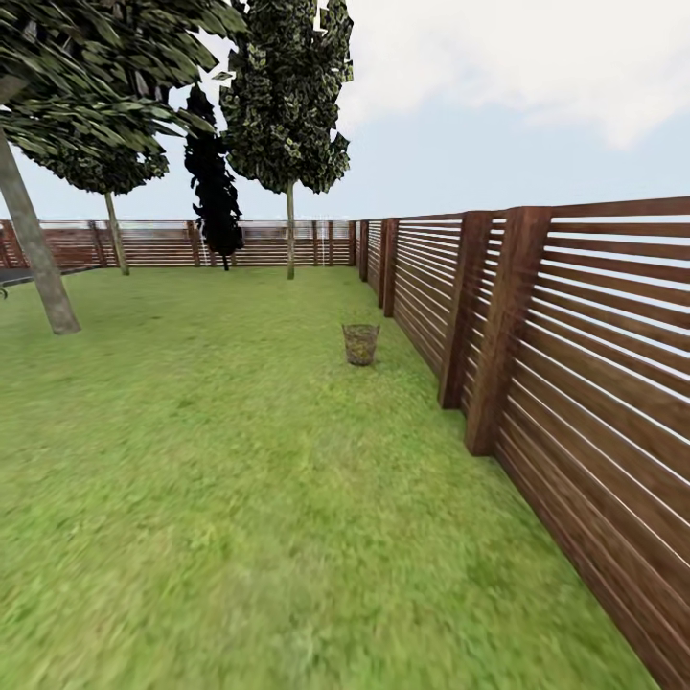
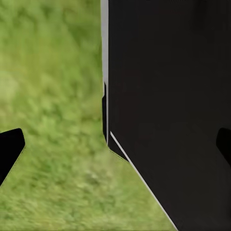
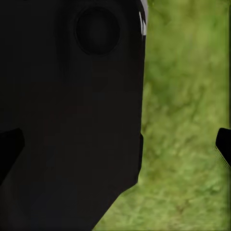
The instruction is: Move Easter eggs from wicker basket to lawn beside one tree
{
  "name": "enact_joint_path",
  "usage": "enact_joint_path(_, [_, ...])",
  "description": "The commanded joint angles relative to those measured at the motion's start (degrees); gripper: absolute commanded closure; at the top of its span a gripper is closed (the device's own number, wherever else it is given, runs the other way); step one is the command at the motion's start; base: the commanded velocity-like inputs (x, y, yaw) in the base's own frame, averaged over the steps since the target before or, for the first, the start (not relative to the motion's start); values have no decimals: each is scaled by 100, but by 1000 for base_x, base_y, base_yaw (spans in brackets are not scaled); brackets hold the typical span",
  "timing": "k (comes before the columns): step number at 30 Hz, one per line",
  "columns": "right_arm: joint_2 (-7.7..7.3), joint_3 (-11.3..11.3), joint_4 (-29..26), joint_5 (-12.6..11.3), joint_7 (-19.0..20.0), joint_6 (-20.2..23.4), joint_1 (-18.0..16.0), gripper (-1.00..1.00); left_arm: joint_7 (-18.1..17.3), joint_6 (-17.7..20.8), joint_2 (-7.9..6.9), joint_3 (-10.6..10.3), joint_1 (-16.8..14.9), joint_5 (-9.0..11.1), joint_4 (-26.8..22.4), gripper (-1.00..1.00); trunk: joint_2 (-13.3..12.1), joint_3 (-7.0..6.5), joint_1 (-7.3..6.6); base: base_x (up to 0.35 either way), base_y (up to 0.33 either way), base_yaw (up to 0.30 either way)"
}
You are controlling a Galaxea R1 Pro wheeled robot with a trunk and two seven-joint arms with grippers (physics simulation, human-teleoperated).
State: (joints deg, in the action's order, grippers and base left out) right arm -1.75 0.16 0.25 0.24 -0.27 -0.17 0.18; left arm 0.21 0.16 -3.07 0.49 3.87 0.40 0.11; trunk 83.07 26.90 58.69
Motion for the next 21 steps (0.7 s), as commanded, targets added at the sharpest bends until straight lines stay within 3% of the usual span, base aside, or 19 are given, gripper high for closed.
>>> enact_joint_path(1, [0,2,1,3,-2,-1,-1,-100,4,2,0,4,-1,4,3,-100,1,3,4,345,0,0])
enact_joint_path(21, [0,2,1,3,-5,-2,-2,-100,3,2,0,4,-1,4,-1,-100,1,3,4,345,0,0])
